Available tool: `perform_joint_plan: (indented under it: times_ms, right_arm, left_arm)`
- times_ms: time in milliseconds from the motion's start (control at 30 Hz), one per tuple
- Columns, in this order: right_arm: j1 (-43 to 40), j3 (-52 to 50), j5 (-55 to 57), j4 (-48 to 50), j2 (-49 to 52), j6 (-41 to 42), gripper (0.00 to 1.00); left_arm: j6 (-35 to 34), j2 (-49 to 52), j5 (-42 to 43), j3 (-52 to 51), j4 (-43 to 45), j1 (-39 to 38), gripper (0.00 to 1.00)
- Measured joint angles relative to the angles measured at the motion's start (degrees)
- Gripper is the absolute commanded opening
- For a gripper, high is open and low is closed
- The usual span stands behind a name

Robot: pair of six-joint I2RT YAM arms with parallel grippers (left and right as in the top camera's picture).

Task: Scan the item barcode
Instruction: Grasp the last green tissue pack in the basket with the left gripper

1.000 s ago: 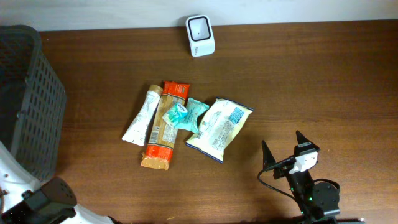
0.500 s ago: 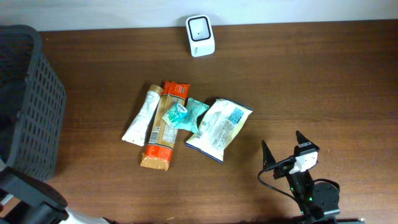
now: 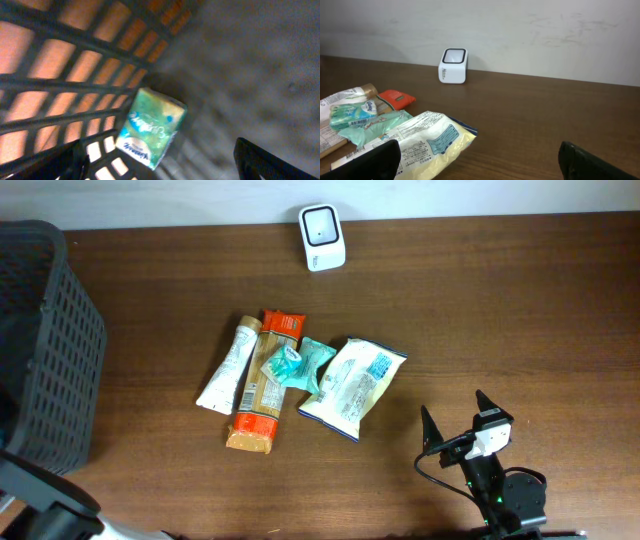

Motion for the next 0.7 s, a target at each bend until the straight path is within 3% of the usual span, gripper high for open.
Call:
perform_joint_plan:
  times_ms: [133, 300, 367, 600, 700]
  right_arm:
    - [0.0, 0.0, 0.0, 0.0, 0.0, 0.07, 0.99]
    - [0.0, 0.0, 0.0, 0.02, 0.0, 0.04, 0.98]
    - [0.0, 0.0, 0.02, 0.02, 0.0, 0.07, 0.99]
    - [0.0, 0.0, 0.0, 0.0, 0.0, 0.07, 0.99]
    - [0.0, 0.0, 0.0, 0.0, 0.0, 0.04, 0.99]
  left_arm:
    - [2.54, 4.92, -0.07, -0.07, -0.02, 0.0, 0.8]
    - [4.24, 8.81, -3.26, -0.09, 0.48, 0.0, 0.77]
    - [4.48, 10.34, -4.68, -0.09, 1.33, 0.0, 0.72]
    - [5.31, 12.33, -8.98, 0.35, 2.8, -0.07, 0.04]
    - [5.6, 12.41, -10.25, 0.68, 3.04, -0.31, 0.0]
